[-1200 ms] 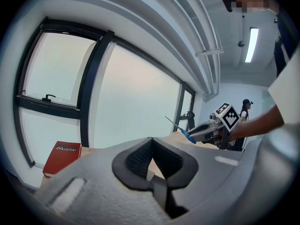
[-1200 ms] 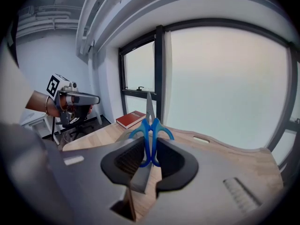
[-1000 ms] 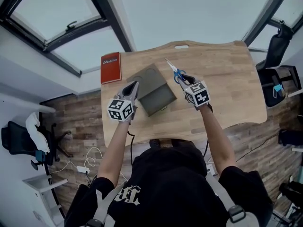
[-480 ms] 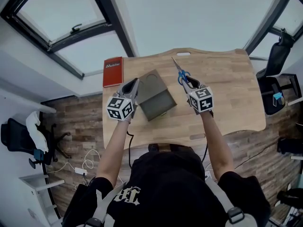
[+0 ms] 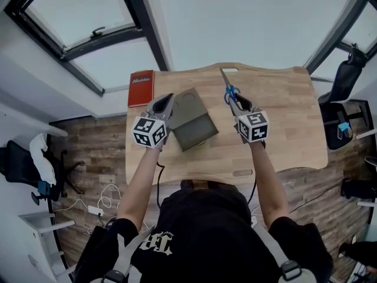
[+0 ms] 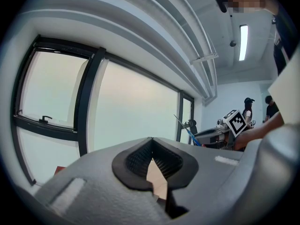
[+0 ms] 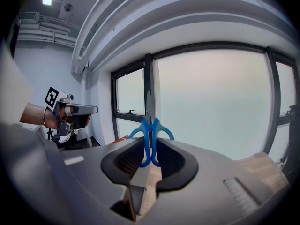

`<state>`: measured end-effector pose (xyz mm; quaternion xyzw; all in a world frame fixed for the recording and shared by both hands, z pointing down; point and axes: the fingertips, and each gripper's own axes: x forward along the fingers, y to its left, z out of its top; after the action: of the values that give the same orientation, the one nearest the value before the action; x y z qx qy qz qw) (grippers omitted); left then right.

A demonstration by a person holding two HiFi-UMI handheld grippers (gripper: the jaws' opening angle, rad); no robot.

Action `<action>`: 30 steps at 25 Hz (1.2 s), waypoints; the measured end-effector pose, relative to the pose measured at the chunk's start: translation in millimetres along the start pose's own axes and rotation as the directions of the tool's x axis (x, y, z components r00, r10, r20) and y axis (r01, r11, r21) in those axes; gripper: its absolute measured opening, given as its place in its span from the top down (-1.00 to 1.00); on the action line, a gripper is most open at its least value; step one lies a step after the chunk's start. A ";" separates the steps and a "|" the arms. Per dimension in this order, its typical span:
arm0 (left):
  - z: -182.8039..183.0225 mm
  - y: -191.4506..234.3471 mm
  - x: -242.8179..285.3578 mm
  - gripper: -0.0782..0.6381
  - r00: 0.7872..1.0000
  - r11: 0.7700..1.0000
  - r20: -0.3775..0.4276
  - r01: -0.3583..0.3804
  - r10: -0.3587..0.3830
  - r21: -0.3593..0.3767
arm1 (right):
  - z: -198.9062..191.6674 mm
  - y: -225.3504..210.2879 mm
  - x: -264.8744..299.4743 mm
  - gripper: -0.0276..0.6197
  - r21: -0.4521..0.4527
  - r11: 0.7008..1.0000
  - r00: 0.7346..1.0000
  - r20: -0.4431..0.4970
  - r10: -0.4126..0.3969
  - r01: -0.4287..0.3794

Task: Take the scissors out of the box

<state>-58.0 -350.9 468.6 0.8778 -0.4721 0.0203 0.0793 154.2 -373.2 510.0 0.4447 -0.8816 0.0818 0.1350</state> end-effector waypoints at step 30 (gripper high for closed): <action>17.7 3.0 3.8 0.78 0.999 1.000 0.036 -0.006 0.006 0.023 | 11.4 -7.7 -5.6 0.64 0.029 0.998 0.998 0.049 -0.050 0.049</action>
<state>-59.0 -358.4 451.9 0.8774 -0.4758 0.0101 0.0607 161.7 -376.4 497.5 0.4702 -0.8722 0.0797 0.1086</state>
